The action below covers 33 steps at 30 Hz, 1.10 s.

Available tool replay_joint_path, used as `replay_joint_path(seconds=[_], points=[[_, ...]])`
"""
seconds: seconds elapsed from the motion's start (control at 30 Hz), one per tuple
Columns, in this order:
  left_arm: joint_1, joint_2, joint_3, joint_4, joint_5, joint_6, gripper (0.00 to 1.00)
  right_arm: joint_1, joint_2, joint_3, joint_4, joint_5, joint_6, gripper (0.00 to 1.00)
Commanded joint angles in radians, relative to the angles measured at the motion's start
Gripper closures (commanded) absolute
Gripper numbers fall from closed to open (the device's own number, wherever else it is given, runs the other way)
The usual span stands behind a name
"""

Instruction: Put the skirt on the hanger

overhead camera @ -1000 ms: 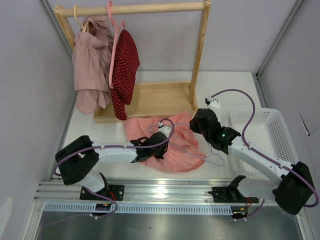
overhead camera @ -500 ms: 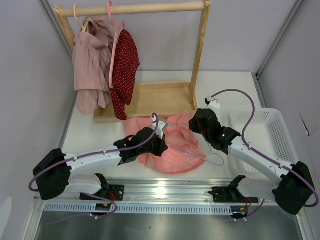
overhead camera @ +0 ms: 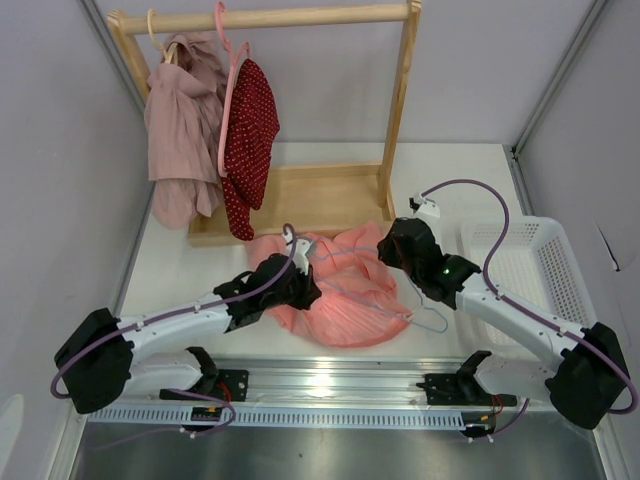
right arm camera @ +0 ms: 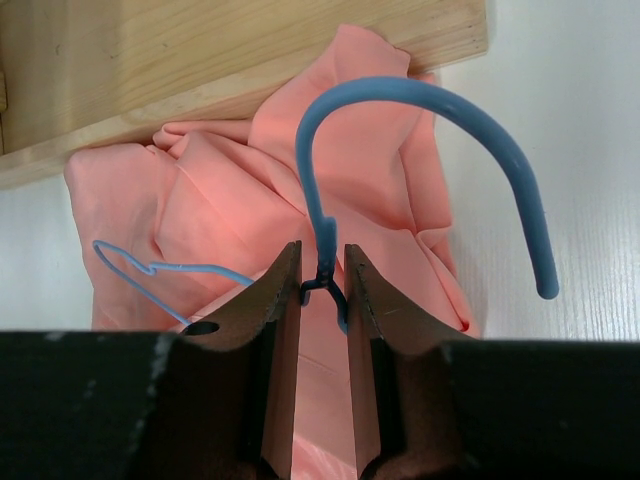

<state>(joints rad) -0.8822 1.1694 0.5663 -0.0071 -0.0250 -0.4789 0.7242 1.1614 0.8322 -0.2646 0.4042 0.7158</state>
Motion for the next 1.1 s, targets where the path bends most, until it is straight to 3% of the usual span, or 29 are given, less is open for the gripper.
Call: replay_joint_path(seconds=[0.0, 0.3, 0.53, 1.07], points=[[0.051, -0.066, -0.054, 0.042, 0.007, -0.05, 1.0, 0.003, -0.005, 0.015, 0.018, 0.039, 0.01, 1.0], [0.147, -0.122, -0.126, 0.114, 0.112, -0.102, 1.0, 0.037, 0.047, 0.074, 0.008, 0.061, -0.006, 1.0], [0.239, -0.163, -0.163, 0.096, 0.128, -0.158, 1.0, 0.046, -0.014, 0.058, 0.001, 0.077, 0.005, 1.0], [0.29, -0.238, -0.218, 0.082, -0.015, -0.253, 1.0, 0.078, -0.095, -0.018, -0.019, 0.081, 0.022, 1.0]])
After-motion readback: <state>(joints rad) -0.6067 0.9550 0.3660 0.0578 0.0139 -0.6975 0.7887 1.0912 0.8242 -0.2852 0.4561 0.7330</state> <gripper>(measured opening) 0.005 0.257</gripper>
